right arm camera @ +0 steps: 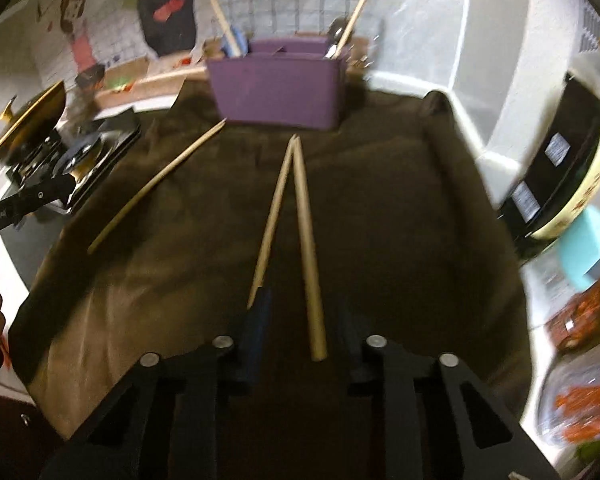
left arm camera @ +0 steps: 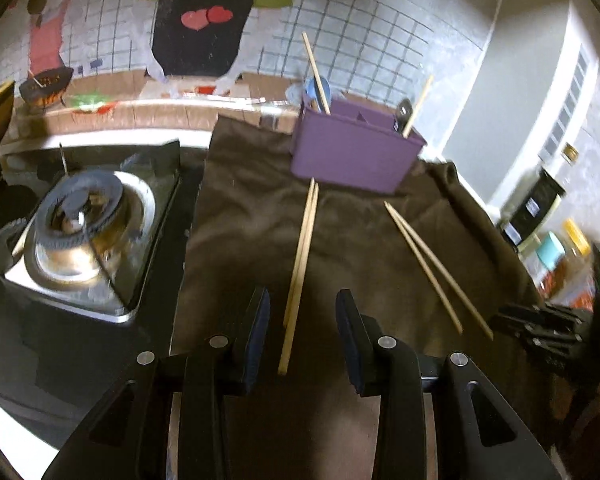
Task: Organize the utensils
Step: 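Lower both tools back to the cloth toward the remaining chopsticks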
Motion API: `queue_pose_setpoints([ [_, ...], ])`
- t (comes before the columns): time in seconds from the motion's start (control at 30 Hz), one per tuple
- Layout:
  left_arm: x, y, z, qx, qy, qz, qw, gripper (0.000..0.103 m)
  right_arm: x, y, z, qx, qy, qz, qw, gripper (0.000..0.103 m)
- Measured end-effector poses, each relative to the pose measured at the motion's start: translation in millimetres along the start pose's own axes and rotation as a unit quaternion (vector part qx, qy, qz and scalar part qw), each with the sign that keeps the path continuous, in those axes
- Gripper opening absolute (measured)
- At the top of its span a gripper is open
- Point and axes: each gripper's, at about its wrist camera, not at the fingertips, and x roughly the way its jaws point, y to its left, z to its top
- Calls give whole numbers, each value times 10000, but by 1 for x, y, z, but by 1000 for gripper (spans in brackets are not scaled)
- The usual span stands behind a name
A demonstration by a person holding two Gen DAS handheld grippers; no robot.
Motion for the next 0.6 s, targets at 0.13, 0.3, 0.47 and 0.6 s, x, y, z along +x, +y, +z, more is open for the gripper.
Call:
queue_pose_setpoints([
  [0.13, -5, 11, -18, 45, 156, -45, 9999, 36, 13, 13, -3, 33, 69, 102, 9999, 25],
  [0.3, -10, 27, -32, -135, 260, 34, 9996, 36, 27, 21, 1, 23, 138, 84, 9999, 25],
  [0.47, -10, 26, -38, -56, 340, -51, 9994, 36, 36, 19, 6, 53, 197, 13, 9998, 26],
  [0.6, -4, 18, -39, -53, 437, -167, 9989, 36, 45, 22, 9, 2, 244, -85, 9997, 25],
])
